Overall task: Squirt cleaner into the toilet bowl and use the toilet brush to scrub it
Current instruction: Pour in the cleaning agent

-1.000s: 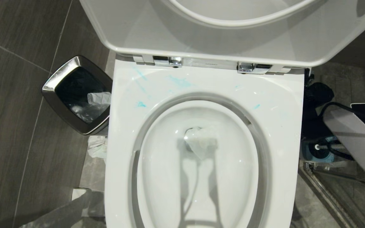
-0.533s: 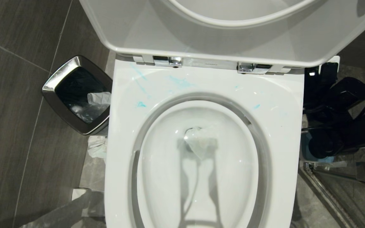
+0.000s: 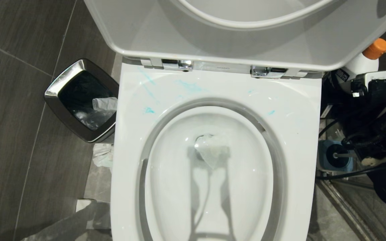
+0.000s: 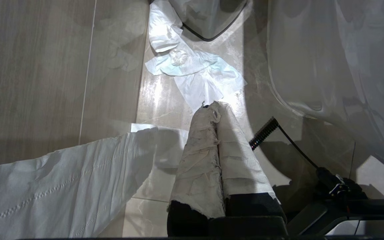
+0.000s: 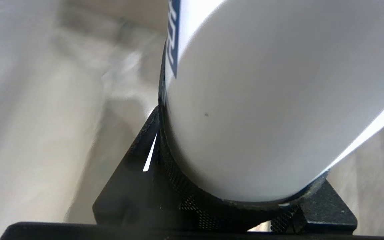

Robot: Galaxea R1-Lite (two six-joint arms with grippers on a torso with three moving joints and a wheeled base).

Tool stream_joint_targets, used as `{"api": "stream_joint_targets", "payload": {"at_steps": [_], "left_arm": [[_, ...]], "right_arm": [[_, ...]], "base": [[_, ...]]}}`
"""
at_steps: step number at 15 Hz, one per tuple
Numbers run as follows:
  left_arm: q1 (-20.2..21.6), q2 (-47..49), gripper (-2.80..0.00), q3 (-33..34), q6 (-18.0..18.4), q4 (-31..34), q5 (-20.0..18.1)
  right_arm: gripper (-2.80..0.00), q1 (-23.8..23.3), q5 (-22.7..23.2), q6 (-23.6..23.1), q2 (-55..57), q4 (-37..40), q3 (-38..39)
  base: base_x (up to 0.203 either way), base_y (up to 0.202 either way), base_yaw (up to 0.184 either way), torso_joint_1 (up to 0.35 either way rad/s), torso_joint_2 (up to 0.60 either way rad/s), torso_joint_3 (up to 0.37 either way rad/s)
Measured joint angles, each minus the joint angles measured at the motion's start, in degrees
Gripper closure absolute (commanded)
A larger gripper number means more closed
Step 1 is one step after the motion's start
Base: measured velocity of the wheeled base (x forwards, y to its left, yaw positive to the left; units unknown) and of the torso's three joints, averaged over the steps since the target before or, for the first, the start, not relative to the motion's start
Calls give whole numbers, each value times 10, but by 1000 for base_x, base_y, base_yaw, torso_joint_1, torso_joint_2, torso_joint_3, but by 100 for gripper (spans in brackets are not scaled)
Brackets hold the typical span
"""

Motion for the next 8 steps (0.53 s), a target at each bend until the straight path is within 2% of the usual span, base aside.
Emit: {"api": "stream_joint_targets", "payload": {"at_steps": [3,8], "left_arm": [[0,0,0,0,0,0,0],[0,0,0,0,0,0,0]], "right_arm": [[0,14,22,23,-59,0,84],[0,20,26,0,-159,-1,136]], "base": [[0,0,0,0,0,0],[0,0,0,0,0,0]]}}
